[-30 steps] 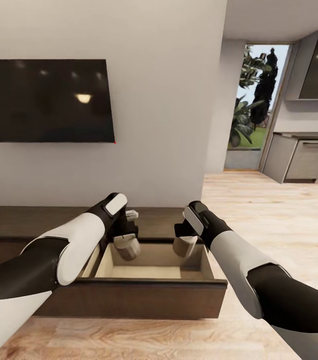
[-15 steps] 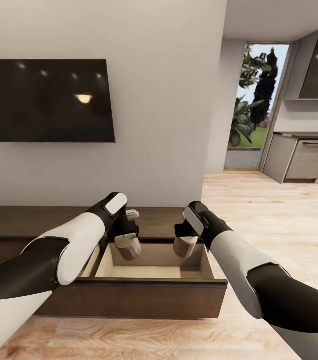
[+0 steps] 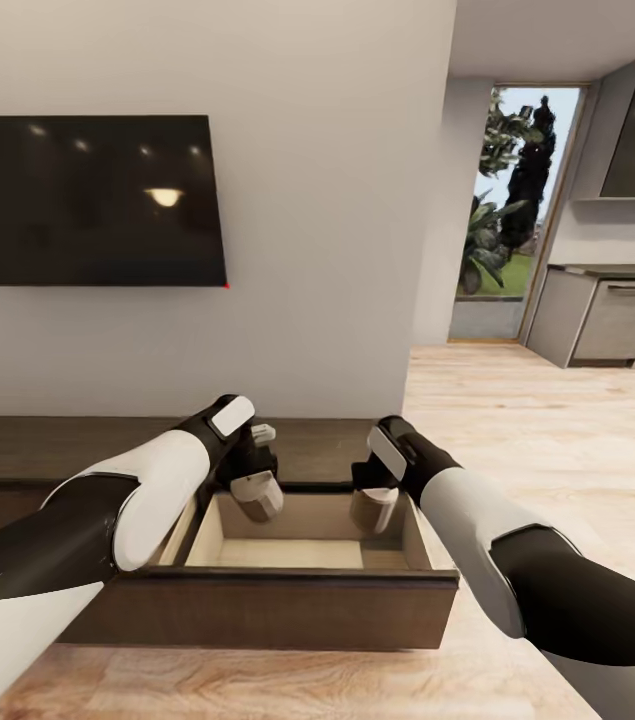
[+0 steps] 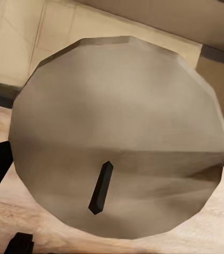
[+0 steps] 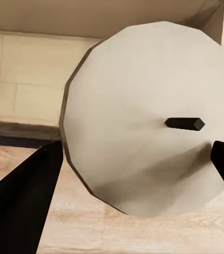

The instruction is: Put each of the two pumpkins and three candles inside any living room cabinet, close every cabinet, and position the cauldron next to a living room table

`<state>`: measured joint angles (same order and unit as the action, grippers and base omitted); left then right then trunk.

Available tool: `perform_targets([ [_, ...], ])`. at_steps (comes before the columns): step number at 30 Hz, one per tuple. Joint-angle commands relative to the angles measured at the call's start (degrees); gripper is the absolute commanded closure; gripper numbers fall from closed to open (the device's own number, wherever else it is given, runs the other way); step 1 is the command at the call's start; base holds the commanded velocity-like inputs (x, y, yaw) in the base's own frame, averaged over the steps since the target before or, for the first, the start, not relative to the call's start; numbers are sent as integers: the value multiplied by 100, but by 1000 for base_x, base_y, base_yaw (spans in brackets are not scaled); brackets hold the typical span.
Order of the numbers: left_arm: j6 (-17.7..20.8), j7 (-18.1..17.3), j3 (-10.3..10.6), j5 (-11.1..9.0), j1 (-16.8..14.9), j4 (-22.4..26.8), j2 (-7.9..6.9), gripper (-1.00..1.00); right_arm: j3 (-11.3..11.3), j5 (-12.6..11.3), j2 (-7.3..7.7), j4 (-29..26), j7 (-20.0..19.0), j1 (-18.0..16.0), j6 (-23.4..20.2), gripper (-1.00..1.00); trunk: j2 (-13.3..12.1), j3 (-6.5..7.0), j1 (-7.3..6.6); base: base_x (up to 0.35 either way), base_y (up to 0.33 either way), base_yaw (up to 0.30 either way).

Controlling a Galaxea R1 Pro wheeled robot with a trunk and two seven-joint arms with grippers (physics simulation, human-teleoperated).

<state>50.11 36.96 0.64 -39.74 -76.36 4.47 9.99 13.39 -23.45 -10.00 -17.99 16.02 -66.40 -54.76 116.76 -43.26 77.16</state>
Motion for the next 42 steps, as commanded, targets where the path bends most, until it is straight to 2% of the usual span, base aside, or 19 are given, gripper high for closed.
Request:
perform_targets([
  [1, 10, 48, 6, -60, -1, 1, 1, 100, 25, -44, 0, 7, 42, -5, -13, 100, 3, -6, 2, 281, 0, 0],
  [8, 1, 35, -2, -49, -1, -199, 1, 100, 25, -44, 0, 24, 36, -5, -8, 100, 3, -6, 2, 137, 0, 0],
  [26, 9, 22, 8, -42, -1, -218, 1, 100, 34, -45, 0, 93, 26, 4, 59, 100, 3, -6, 2, 38, 0, 0],
  [35, -48, 20, 6, -34, -1, -220, 1, 100, 21, -45, 0, 102, 3, 4, 166, 100, 364, -168, 200, 0, 0, 0],
  [39, -61, -79, 6, -34, -1, -226, 1, 100, 17, -45, 0, 110, -3, 17, 466, 100, 524, -239, 288, 0, 0, 0],
  [42, -62, -102, 6, -33, -1, -227, 1, 100, 17, -45, 0, 111, -3, 20, 514, 100, 644, -293, 354, 0, 0, 0],
])
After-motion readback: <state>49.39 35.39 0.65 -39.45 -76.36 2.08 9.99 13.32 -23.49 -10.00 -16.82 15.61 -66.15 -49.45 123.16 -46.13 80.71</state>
